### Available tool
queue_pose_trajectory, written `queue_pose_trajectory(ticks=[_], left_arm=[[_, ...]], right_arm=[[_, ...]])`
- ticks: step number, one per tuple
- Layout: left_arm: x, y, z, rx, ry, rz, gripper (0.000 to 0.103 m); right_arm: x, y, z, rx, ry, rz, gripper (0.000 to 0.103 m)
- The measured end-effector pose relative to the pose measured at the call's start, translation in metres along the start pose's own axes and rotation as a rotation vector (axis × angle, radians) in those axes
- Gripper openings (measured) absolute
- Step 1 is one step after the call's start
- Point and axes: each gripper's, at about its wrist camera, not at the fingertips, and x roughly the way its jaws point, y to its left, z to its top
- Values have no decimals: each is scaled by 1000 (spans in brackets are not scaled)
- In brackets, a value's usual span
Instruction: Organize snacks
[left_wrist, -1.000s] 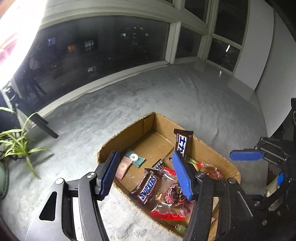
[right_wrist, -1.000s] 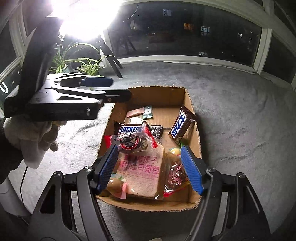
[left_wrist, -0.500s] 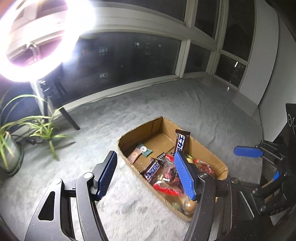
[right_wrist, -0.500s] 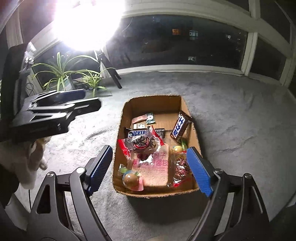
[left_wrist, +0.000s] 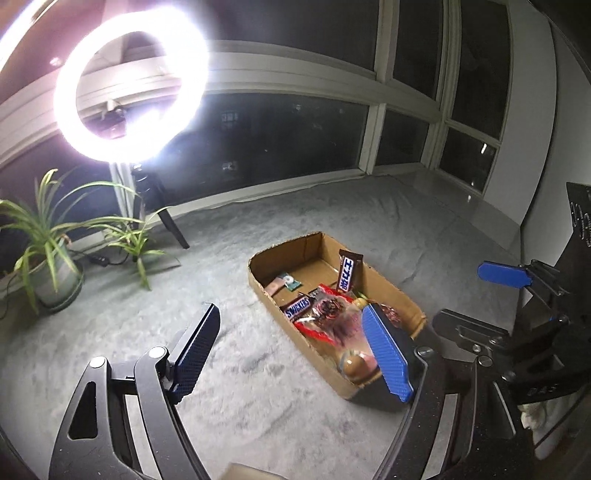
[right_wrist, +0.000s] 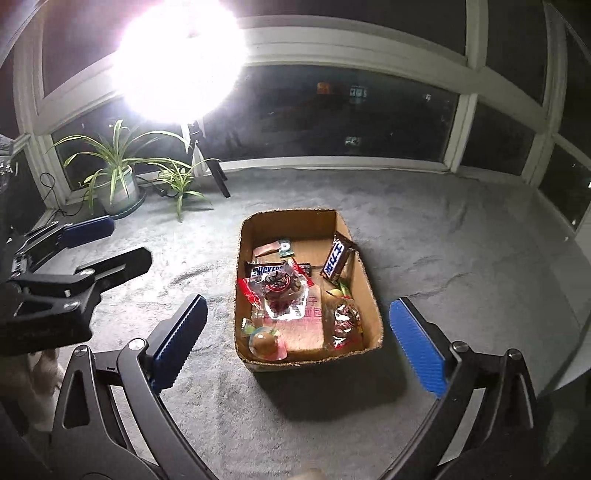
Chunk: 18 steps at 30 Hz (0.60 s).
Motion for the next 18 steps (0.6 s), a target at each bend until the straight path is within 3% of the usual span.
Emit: queue_pose_trajectory(ticks=[18], left_arm=[[-32, -9, -20, -16, -22, 25, 80]], right_arm=[[-21, 12, -8, -7, -39, -24, 102]])
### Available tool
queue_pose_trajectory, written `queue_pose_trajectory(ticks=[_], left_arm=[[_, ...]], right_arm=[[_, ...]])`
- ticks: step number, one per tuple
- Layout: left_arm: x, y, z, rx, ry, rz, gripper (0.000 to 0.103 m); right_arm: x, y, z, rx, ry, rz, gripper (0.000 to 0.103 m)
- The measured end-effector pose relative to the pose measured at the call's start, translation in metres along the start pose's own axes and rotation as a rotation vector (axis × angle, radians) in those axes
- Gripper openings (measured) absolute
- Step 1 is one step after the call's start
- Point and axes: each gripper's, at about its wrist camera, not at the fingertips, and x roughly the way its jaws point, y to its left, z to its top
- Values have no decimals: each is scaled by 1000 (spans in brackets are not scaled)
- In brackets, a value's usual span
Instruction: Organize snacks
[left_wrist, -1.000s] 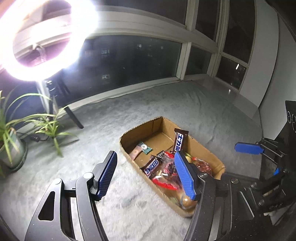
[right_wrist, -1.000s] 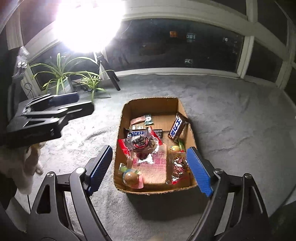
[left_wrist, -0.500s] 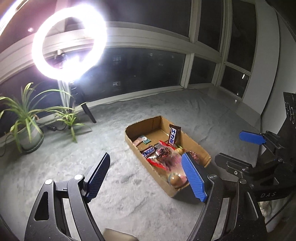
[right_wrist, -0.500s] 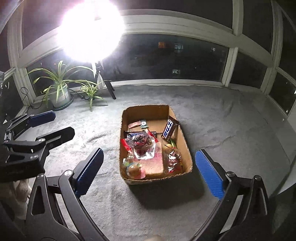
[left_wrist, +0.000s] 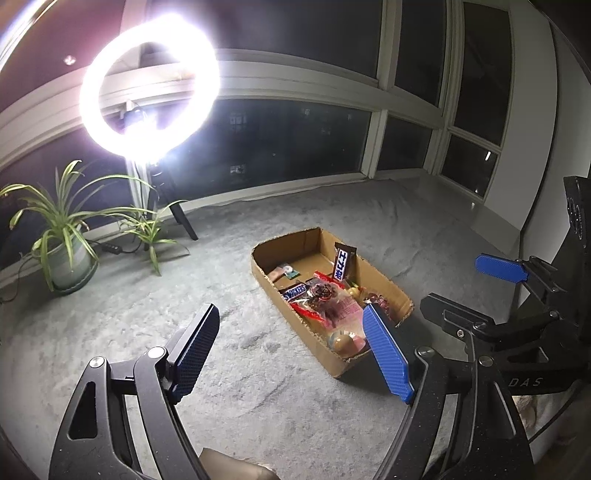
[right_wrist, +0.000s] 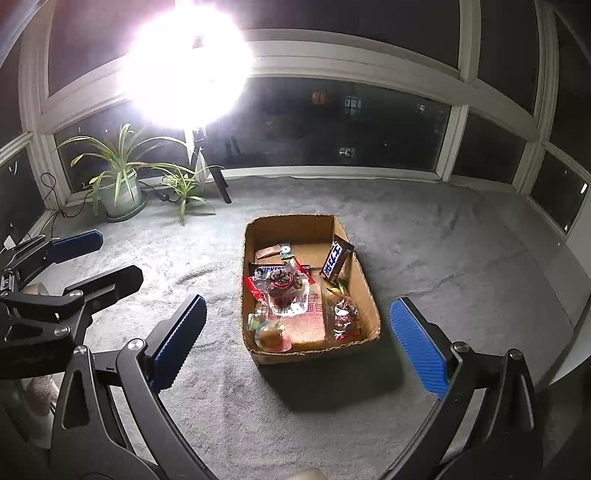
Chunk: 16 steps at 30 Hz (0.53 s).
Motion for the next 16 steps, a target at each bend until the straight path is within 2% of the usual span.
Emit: queue_pose_trajectory(ticks=[16], left_arm=[[-2, 3, -1, 7, -8, 5, 80]], right_arm=[[-3, 1, -1, 5, 3, 1, 102]])
